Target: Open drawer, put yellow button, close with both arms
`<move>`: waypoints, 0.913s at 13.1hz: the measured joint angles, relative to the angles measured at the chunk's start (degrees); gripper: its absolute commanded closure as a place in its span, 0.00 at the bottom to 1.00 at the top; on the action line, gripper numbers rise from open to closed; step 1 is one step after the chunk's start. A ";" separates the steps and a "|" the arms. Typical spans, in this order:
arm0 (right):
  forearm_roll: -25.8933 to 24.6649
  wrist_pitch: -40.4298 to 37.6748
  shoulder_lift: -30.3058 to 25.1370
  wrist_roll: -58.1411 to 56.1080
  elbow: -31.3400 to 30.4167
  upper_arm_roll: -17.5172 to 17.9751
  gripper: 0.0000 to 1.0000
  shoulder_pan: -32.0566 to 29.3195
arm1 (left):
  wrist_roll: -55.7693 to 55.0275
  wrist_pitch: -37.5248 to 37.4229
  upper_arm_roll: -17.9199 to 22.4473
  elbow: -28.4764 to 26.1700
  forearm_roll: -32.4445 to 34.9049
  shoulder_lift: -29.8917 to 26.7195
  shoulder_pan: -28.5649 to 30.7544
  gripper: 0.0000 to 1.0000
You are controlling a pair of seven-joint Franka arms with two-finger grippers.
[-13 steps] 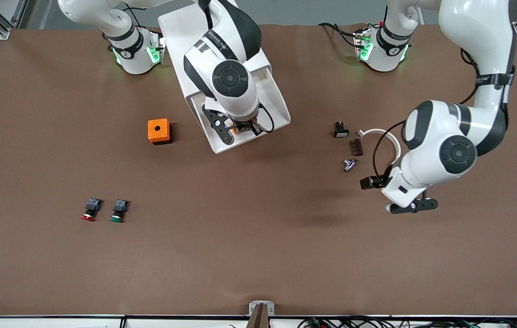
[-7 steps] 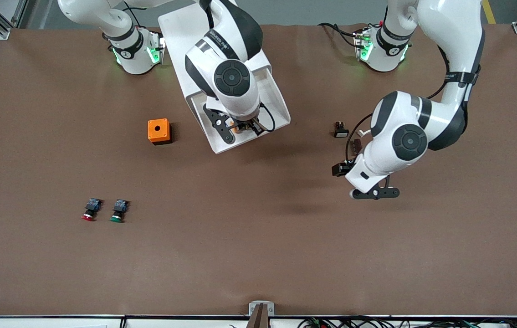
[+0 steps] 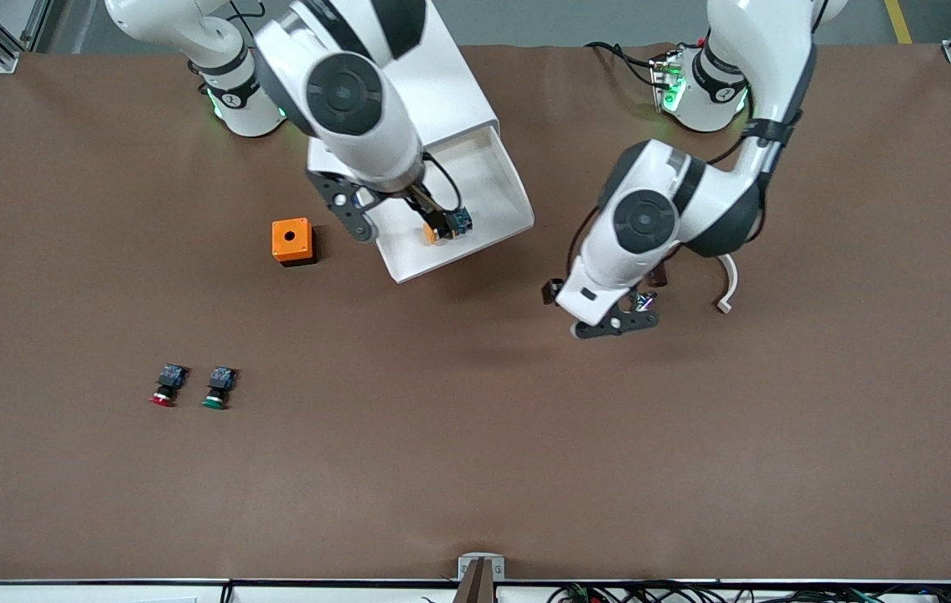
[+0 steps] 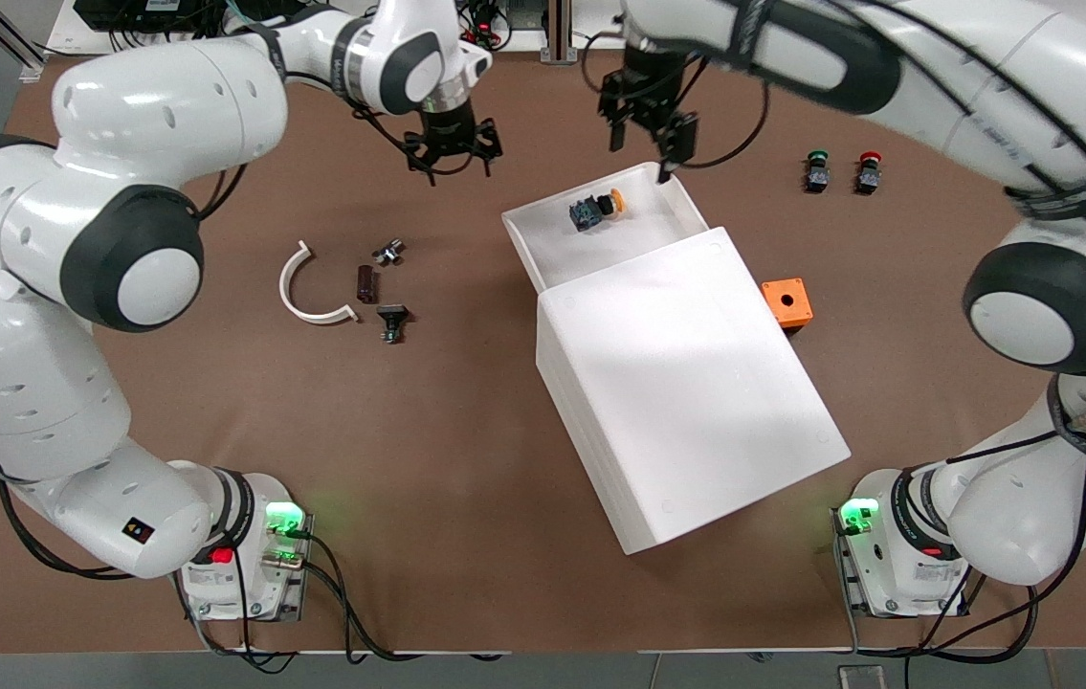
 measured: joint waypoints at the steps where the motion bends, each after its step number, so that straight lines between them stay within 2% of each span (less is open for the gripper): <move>1: 0.00 -1.61 -1.65 -3.76 -0.02 -0.08 0.00 -1.93 | -3.35 0.04 -0.02 1.14 0.00 0.42 -1.76 0.00; 4: -0.02 -5.60 -6.31 -17.78 -0.74 -0.41 0.00 -8.68 | -13.59 0.04 -0.23 3.27 0.00 1.04 -7.29 0.00; 7: -0.35 -7.03 -12.70 -35.12 -6.26 -0.60 0.00 -17.00 | -21.86 0.03 -0.36 3.46 0.02 1.23 -13.12 0.00; 10: -4.06 -6.66 -18.04 -56.77 -12.71 -0.79 0.00 -26.90 | -27.32 -0.23 -0.83 3.52 0.02 1.24 -16.11 0.00; 12: -7.69 -5.45 -19.05 -68.81 -14.31 -0.90 0.00 -32.71 | -30.05 -0.42 -2.17 3.52 -0.43 1.26 -17.25 0.00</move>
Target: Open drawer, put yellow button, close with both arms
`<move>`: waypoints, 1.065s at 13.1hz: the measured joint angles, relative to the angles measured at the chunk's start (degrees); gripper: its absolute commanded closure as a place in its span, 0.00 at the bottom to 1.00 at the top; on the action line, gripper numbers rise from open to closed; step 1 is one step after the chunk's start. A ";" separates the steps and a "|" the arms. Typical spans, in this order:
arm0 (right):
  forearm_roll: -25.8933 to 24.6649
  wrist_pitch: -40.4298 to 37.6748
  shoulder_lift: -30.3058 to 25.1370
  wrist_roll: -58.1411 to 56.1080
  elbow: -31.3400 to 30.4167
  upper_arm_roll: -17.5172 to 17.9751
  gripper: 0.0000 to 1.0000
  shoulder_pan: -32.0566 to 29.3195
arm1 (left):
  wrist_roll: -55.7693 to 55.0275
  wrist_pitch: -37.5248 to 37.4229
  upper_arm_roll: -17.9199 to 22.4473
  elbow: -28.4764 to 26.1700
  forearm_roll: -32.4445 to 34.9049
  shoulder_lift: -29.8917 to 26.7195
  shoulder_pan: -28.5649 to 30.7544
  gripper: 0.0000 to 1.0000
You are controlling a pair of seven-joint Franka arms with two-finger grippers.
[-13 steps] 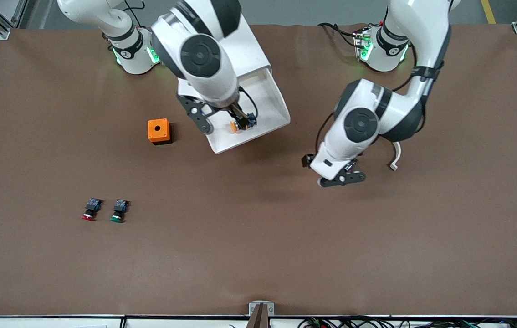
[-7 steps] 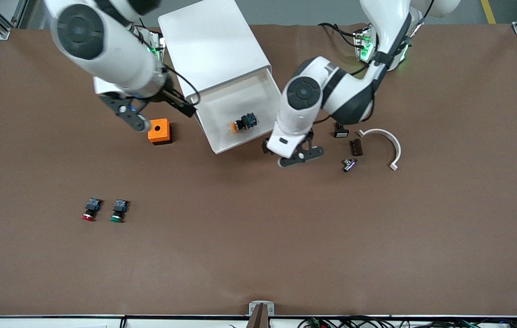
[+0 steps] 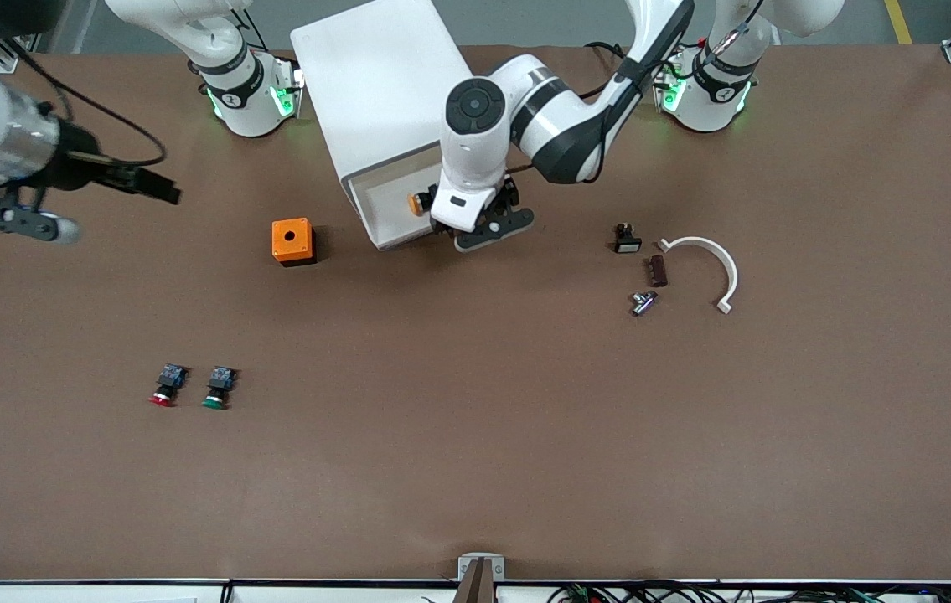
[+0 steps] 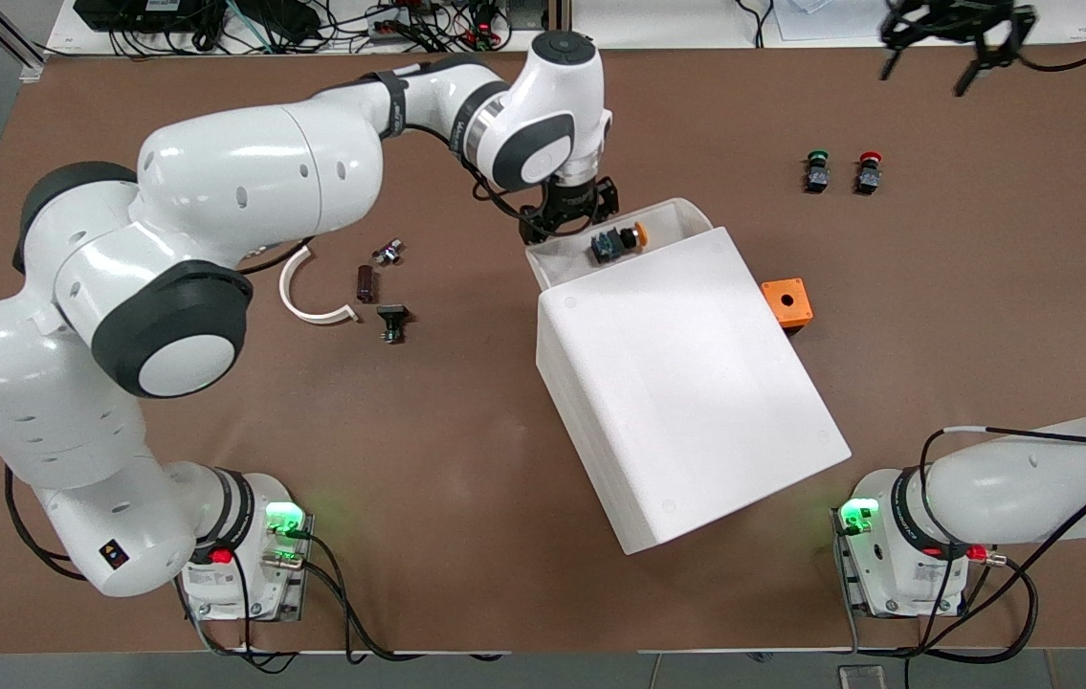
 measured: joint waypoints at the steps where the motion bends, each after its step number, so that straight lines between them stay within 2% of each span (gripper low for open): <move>1: -1.81 1.48 0.03 -4.83 -0.29 0.00 0.00 -1.97 | -1.35 -0.13 -0.78 -0.02 -0.68 0.06 -0.59 0.00; 5: -4.42 6.76 -0.03 -17.16 -0.56 0.02 0.00 -6.47 | -2.88 -1.58 -3.27 -0.11 -4.83 0.37 -1.45 0.00; 9: -4.67 9.07 -0.16 -18.12 1.55 0.33 0.00 -6.74 | -2.87 -2.10 -3.78 -0.16 -9.18 1.30 -1.71 0.00; 14: -4.66 9.51 -0.20 -18.12 3.69 0.37 0.00 -6.85 | -1.03 -1.88 -2.62 0.74 -9.31 2.25 -0.44 0.00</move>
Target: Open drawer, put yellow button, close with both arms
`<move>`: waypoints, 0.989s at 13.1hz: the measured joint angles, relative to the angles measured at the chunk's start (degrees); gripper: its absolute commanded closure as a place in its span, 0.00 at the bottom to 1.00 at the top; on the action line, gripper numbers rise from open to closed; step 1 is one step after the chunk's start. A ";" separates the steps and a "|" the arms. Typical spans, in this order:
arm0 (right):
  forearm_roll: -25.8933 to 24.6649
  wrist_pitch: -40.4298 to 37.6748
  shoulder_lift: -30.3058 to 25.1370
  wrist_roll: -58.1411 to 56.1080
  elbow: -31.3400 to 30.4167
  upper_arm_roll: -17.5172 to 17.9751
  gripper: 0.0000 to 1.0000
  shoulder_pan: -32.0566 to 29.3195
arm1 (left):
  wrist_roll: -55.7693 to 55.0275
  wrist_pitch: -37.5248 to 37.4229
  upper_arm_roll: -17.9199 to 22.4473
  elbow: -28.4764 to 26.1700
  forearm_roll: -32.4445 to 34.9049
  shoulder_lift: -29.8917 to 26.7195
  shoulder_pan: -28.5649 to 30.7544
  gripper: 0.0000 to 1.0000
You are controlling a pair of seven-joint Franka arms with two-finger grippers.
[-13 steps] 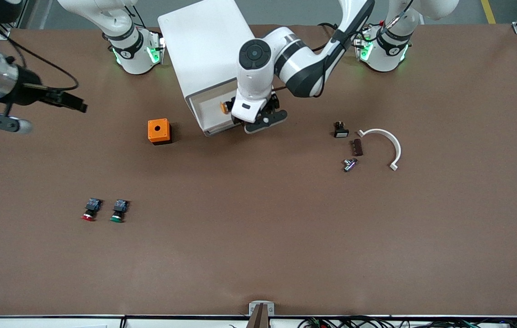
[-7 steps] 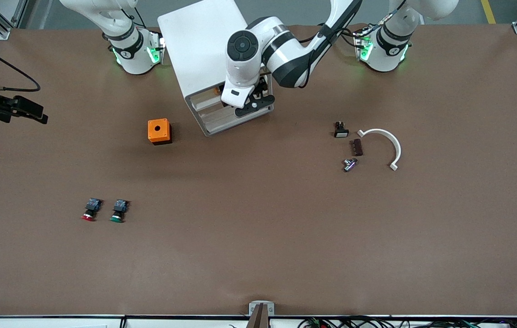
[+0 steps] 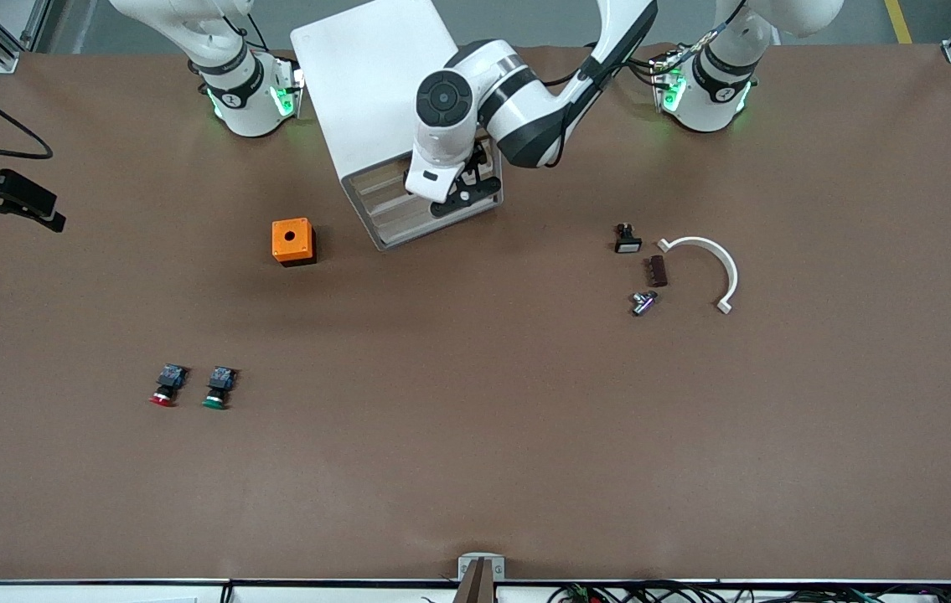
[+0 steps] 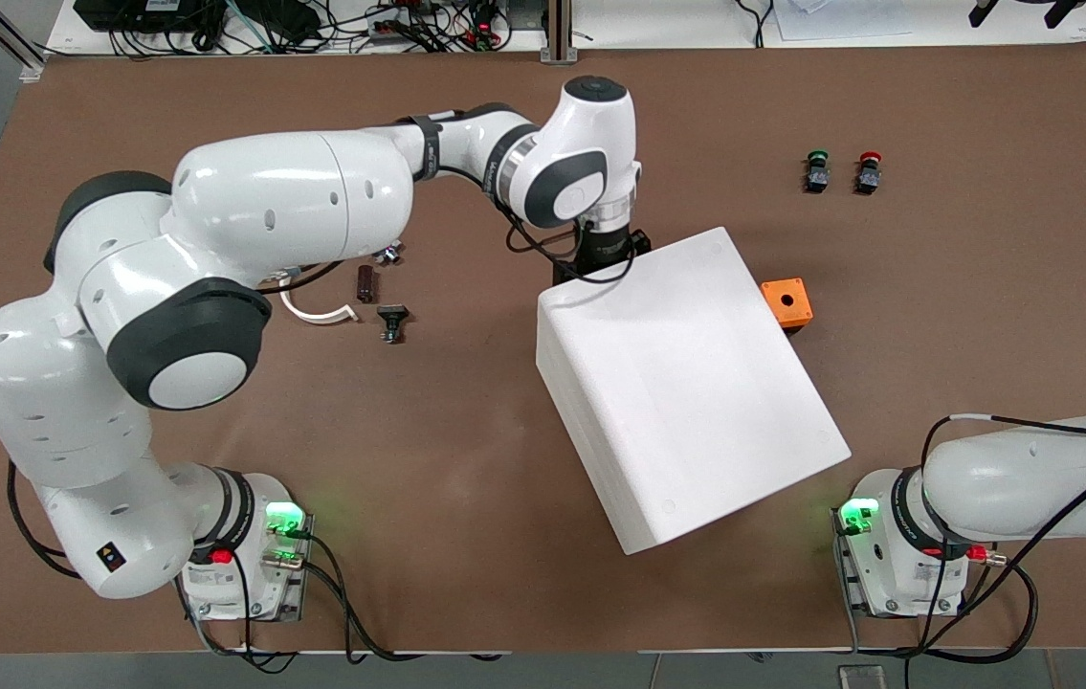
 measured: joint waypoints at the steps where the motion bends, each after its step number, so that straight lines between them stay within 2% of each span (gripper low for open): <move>1: 0.00 0.05 0.00 0.00 0.44 0.00 0.00 -0.05 | 1.74 -0.03 0.97 0.74 0.00 -0.06 1.91 0.00; 3: 0.00 0.11 0.01 0.00 1.28 -0.01 0.00 -0.13 | 5.88 -1.75 2.49 3.29 3.04 -0.31 7.82 0.00; 5: 0.00 0.16 0.01 0.00 1.87 0.00 0.00 -0.14 | 8.98 -4.13 2.66 5.46 13.49 -0.66 13.48 0.00; 7: 0.00 0.16 0.01 0.00 2.27 0.09 0.00 -0.14 | 13.40 -4.59 2.75 6.05 18.79 -1.01 17.21 0.00; 10: 0.01 0.05 0.01 0.00 2.35 0.24 0.00 -0.14 | 20.38 -7.00 2.93 6.85 19.74 -3.10 24.75 0.00; 13: 0.01 -0.31 0.04 0.00 2.36 0.47 0.00 -0.13 | 26.67 -11.65 2.93 7.72 19.85 -9.14 33.16 0.00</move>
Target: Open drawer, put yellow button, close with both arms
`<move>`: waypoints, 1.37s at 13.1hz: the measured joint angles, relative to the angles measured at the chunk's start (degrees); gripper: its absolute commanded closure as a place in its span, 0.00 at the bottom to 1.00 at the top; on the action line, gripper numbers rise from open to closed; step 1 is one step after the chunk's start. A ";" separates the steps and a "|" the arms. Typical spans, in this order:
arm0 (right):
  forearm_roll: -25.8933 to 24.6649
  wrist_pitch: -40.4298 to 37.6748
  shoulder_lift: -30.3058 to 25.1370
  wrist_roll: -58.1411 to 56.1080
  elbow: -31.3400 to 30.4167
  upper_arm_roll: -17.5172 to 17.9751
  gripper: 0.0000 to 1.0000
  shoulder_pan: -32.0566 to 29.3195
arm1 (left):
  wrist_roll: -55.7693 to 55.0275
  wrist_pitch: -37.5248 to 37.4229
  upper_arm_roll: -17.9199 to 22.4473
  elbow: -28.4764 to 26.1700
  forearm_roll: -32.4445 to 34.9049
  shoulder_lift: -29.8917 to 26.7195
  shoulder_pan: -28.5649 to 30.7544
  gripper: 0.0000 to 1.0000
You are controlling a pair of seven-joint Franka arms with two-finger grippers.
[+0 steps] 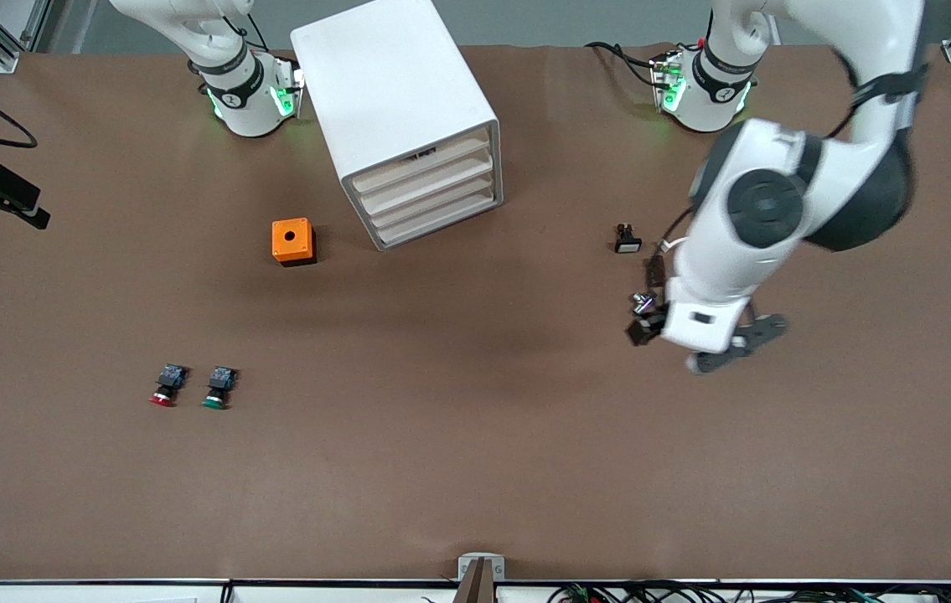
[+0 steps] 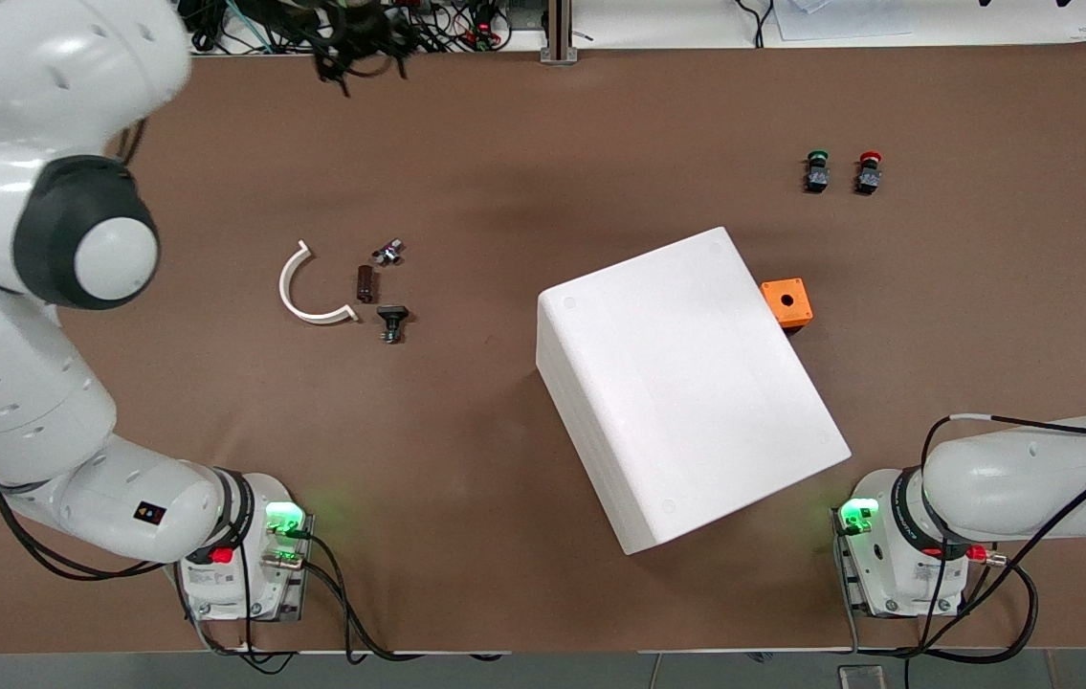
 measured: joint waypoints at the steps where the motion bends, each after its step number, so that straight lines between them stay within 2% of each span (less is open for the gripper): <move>1: 0.00 -0.29 0.01 0.00 0.00 0.04 0.00 0.00 | 2.44 -1.84 -0.01 0.06 0.00 -2.47 2.16 0.00; 4: 0.00 -0.47 0.06 0.00 0.01 0.09 0.00 0.00 | 10.24 -9.02 -0.11 1.60 -0.85 -8.61 7.71 0.00; 7: 0.00 -2.43 0.09 0.00 0.02 0.09 0.00 0.00 | 20.98 -14.85 -0.13 3.68 -1.10 -11.94 10.45 0.00; 9: 0.00 -3.96 0.16 0.00 0.02 0.09 0.00 0.00 | 27.65 -15.66 -0.14 3.87 -1.11 -12.84 10.66 0.00; 12: 0.00 -8.02 0.44 0.00 0.02 0.09 0.00 0.00 | 31.38 -18.41 -0.15 3.91 -1.12 -12.98 11.09 0.00; 18: 0.00 -8.60 0.49 0.00 0.03 0.08 0.00 0.00 | 38.64 -21.78 0.69 3.27 -5.45 -14.26 16.49 0.00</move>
